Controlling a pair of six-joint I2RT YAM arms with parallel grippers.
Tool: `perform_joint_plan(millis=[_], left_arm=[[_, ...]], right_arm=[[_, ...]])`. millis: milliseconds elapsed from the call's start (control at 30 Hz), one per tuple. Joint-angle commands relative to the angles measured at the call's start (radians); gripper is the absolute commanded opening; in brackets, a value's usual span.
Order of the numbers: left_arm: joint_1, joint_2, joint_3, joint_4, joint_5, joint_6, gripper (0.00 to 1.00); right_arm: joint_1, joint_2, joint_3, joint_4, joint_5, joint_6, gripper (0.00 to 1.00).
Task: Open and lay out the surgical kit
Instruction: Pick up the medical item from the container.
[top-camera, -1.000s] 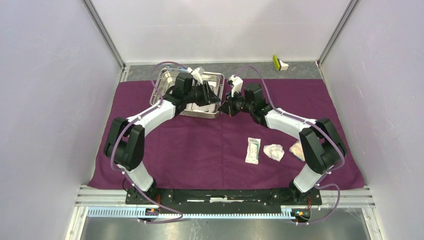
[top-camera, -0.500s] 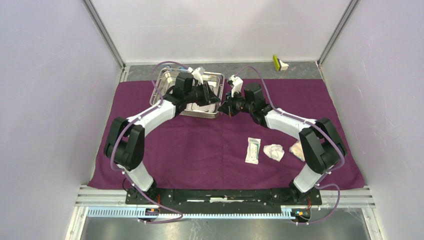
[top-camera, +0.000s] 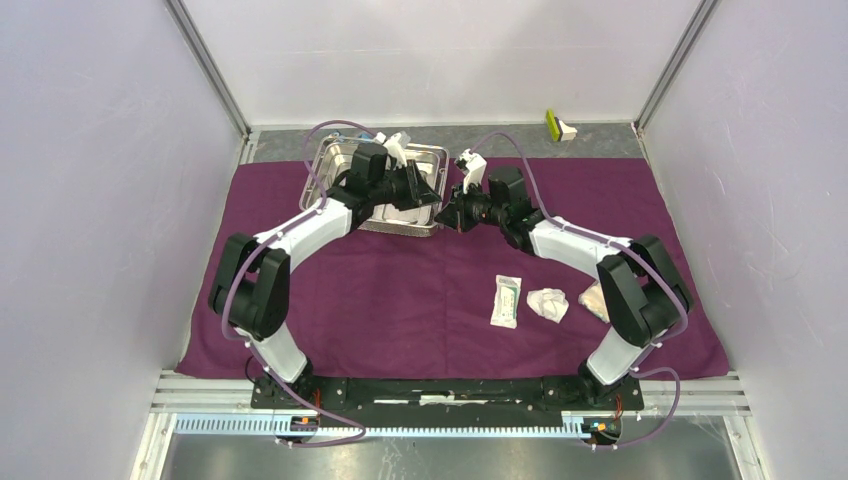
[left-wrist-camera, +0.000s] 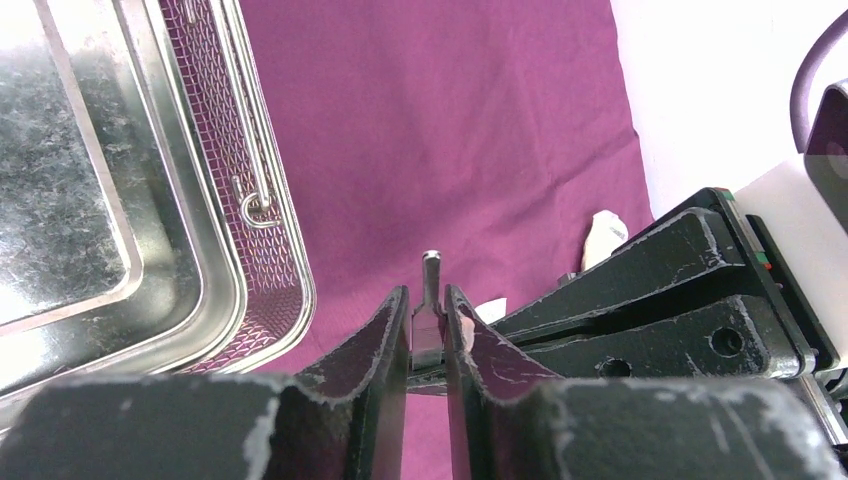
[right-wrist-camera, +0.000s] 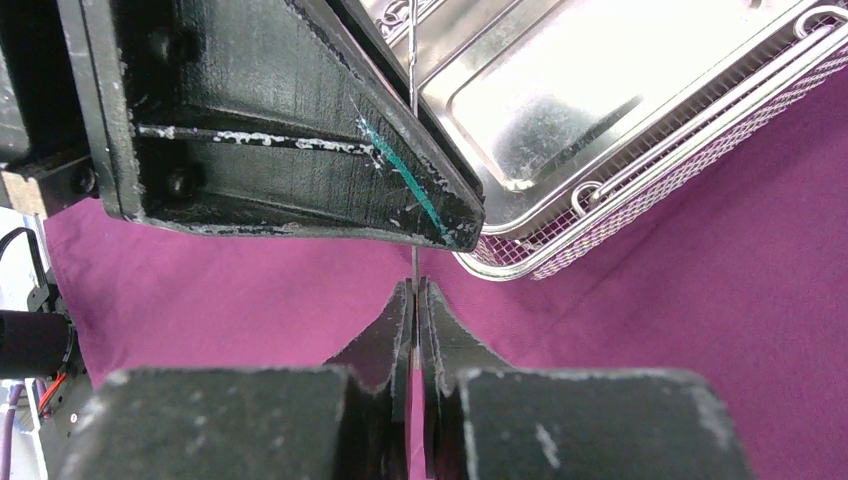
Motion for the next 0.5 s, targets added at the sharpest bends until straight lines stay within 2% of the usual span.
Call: perform_joint_plan(millis=[0,233,367,467], left_arm=[[-0.002,0.006,0.044,0.004,-0.032,0.039,0.24],[-0.002,0.008,0.053,-0.031,-0.058,0.054,0.19],[-0.002,0.007,0.056,-0.043,-0.065,0.068,0.14],[0.004,-0.007,0.055,-0.065,-0.080,0.100,0.13]], right_arm=[[0.003,0.005,-0.007,0.059,-0.023,0.017,0.06],[0.002,0.004,-0.014,0.066,-0.023,0.024,0.07],[0.003,0.006,-0.013,0.067,-0.034,0.024,0.16],[0.003,0.002,-0.010,0.064,-0.049,0.010,0.29]])
